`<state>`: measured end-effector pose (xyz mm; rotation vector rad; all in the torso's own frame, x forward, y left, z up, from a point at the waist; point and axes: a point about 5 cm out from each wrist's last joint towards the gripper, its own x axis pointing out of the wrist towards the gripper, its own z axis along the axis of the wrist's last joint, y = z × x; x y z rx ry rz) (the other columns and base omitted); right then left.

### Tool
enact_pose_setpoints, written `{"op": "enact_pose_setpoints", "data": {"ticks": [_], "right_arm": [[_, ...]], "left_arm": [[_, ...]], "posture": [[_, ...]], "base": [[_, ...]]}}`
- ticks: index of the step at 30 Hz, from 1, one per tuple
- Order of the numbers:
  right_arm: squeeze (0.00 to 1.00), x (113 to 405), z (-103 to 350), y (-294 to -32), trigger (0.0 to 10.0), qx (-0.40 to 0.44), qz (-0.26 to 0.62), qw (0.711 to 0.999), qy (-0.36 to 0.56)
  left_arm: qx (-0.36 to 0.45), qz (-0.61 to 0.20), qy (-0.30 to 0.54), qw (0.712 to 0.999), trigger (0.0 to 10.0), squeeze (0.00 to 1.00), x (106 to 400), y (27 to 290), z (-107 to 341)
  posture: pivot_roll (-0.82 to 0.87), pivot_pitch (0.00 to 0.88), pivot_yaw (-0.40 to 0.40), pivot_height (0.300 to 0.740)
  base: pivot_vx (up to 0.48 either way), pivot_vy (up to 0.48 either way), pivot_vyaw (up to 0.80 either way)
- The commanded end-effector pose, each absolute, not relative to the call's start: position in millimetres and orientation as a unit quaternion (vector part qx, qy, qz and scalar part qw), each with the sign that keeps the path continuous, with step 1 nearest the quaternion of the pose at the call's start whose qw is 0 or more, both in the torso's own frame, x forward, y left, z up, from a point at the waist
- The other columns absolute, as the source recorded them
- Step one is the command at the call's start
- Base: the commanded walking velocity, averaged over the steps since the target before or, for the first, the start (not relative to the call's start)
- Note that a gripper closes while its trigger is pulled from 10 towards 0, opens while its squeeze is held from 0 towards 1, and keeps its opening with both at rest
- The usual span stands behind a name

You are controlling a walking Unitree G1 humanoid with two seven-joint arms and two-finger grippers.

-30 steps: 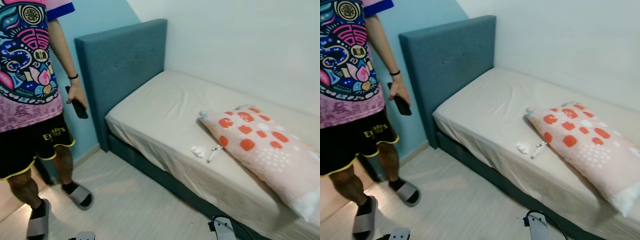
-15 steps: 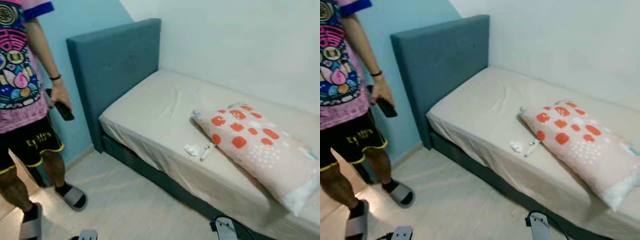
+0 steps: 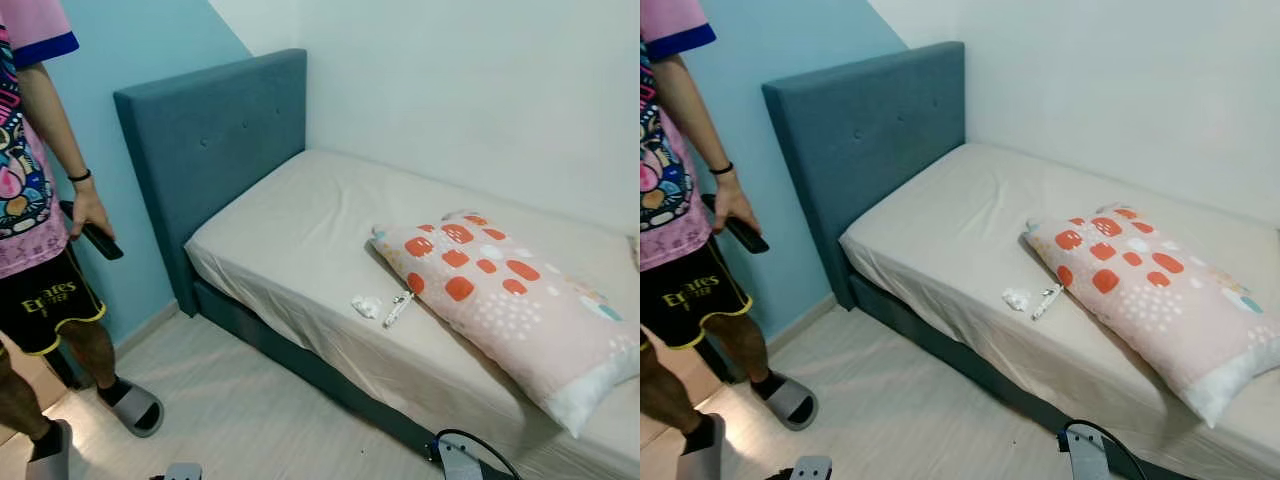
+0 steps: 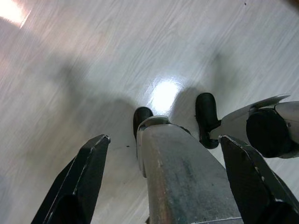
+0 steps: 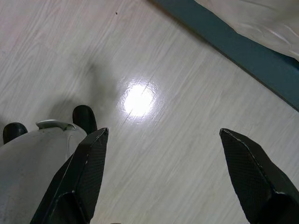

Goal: Clean up the room

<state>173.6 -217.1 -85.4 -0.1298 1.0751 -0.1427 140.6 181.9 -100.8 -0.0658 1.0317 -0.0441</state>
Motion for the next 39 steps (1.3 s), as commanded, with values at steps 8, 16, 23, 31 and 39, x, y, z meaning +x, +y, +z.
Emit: {"op": "enact_pose_setpoints", "data": {"ticks": [8,16,23,31,39], "right_arm": [[0.0,168.9,-87.8,-216.1,10.0,-0.062,-0.064,0.85,0.519],[0.0,166.6,-88.8,-215.0,10.0,-0.054,-0.063,0.852,0.517],[0.0,167.1,-89.4,-210.8,10.0,-0.038,-0.063,0.855,0.513],[0.0,167.3,-89.6,-209.5,10.0,-0.036,-0.063,0.854,0.515],[0.0,164.4,-90.5,-211.7,10.0,-0.031,-0.069,0.85,0.521]], "left_arm": [[-0.018,-0.008,0.497,0.867,10.0,0.0,136.4,185.9,-102.0],[-0.024,0.006,0.498,0.867,10.0,0.0,133.1,187.6,-102.9],[-0.027,0.013,0.496,0.868,10.0,0.0,132.9,191.3,-102.4],[-0.033,0.02,0.491,0.87,10.0,0.0,133.8,192.7,-101.8],[-0.031,0.006,0.484,0.874,10.0,0.0,134.5,189.5,-101.4]], "posture": [[-0.03,0.0,-0.072,0.74],[-0.03,0.0,-0.063,0.74],[-0.02,0.026,-0.058,0.74],[-0.02,0.024,-0.05,0.74],[-0.01,0.002,-0.072,0.74]], "base": [[0.0,-0.119,0.0],[0.0,0.0,0.0],[0.0,0.0,0.0],[0.0,0.0,0.0],[0.241,0.0,0.0]]}}
